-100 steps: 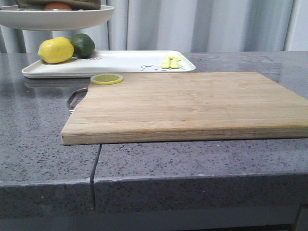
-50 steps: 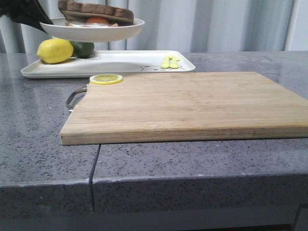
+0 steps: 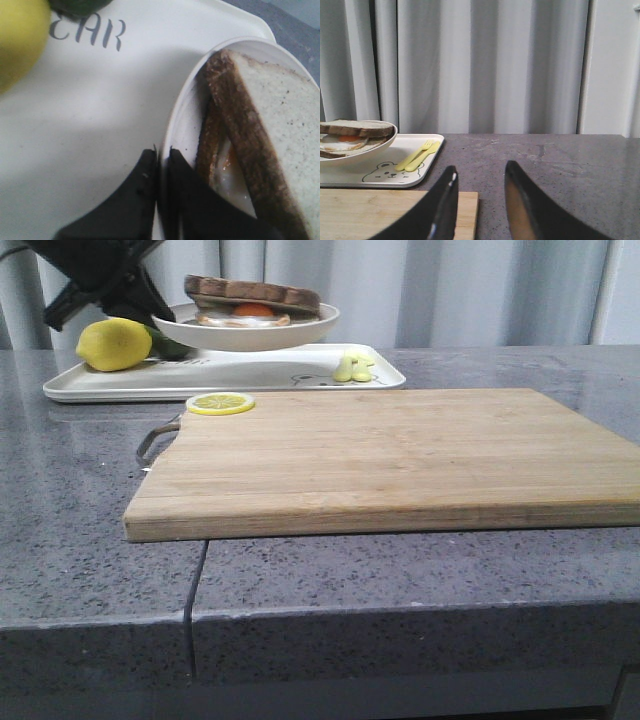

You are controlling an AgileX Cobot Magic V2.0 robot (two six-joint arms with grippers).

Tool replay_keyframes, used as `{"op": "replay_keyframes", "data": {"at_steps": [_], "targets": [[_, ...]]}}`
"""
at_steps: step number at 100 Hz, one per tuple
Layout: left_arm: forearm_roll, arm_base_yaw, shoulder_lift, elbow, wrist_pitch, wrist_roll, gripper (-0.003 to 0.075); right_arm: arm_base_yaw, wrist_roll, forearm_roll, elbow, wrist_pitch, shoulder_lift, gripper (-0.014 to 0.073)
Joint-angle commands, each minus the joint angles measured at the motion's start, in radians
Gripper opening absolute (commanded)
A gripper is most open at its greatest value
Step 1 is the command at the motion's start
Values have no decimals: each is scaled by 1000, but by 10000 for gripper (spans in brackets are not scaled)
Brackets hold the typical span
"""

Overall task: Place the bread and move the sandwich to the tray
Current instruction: 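Lift the plate and carry it over the white tray, then lower the plate onto the tray and release it with the left gripper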

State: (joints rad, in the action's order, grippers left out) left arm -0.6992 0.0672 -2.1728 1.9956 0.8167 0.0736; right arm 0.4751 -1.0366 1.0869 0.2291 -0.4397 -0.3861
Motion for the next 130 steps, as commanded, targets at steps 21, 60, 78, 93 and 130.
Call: {"op": "replay_keyframes", "data": {"at_steps": [21, 60, 78, 93, 130], "targets": [[-75, -2, 19, 96, -23, -3, -20, -8, -8, -29, 29, -47, -4, 256], [-63, -2, -33, 96, -44, 1, -20, -8, -8, -29, 29, -48, -4, 256], [-65, -2, -53, 96, -58, 1, -20, -8, -8, -29, 29, -48, -4, 256], [-65, -2, -57, 96, -73, 1, -20, -8, -8, -29, 29, -48, -4, 256], [-65, -2, -57, 96, -77, 1, -2, -8, -8, -29, 29, -48, -4, 256]]}}
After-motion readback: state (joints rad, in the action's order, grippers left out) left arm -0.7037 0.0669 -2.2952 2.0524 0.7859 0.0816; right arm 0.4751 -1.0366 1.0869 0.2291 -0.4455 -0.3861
